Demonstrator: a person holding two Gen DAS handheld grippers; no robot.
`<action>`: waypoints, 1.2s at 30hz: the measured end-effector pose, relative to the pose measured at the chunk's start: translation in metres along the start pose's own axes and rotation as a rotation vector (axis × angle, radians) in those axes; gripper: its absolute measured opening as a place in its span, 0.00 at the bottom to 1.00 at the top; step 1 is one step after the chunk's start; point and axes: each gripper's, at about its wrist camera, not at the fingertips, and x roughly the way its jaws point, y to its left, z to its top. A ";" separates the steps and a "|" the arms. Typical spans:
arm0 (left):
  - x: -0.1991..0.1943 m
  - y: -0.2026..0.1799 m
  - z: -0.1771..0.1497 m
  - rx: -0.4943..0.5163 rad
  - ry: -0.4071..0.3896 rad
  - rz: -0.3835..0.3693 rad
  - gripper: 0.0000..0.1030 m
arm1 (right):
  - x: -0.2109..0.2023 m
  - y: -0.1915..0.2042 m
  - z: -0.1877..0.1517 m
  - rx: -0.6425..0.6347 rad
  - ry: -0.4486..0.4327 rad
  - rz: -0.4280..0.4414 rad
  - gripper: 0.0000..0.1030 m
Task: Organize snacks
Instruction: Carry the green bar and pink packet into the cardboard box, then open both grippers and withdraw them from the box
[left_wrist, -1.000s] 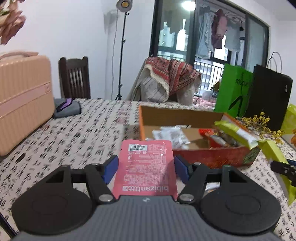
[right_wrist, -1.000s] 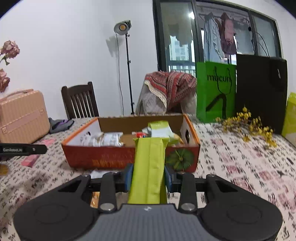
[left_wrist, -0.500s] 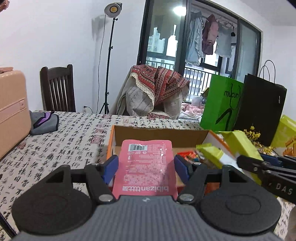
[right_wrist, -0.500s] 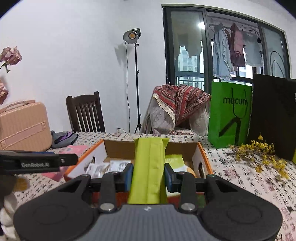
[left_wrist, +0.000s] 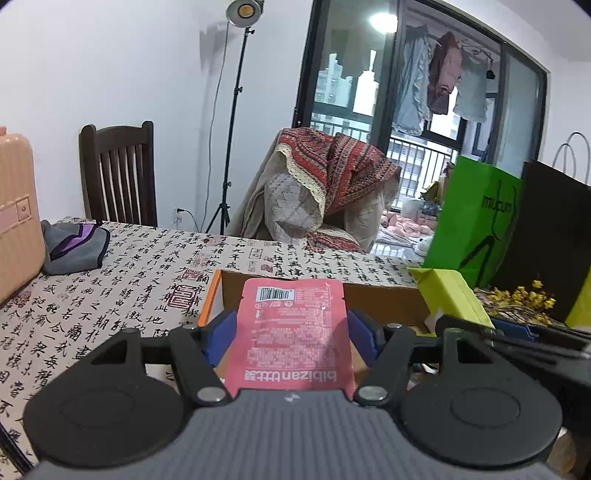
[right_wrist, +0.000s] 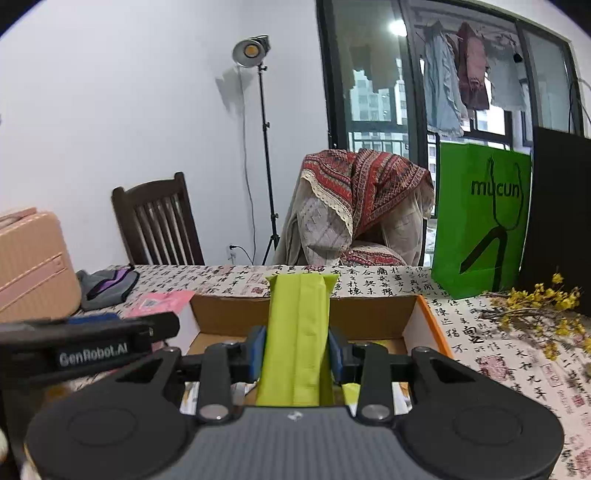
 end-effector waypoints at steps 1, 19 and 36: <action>0.003 0.000 -0.002 -0.001 -0.003 0.007 0.66 | 0.007 -0.001 0.000 0.011 0.005 -0.001 0.33; 0.004 0.009 -0.017 -0.006 -0.088 0.024 0.95 | 0.032 -0.033 -0.013 0.107 0.007 0.026 0.84; -0.006 0.008 -0.005 -0.043 -0.040 0.051 1.00 | 0.003 -0.037 0.004 0.105 -0.009 -0.026 1.00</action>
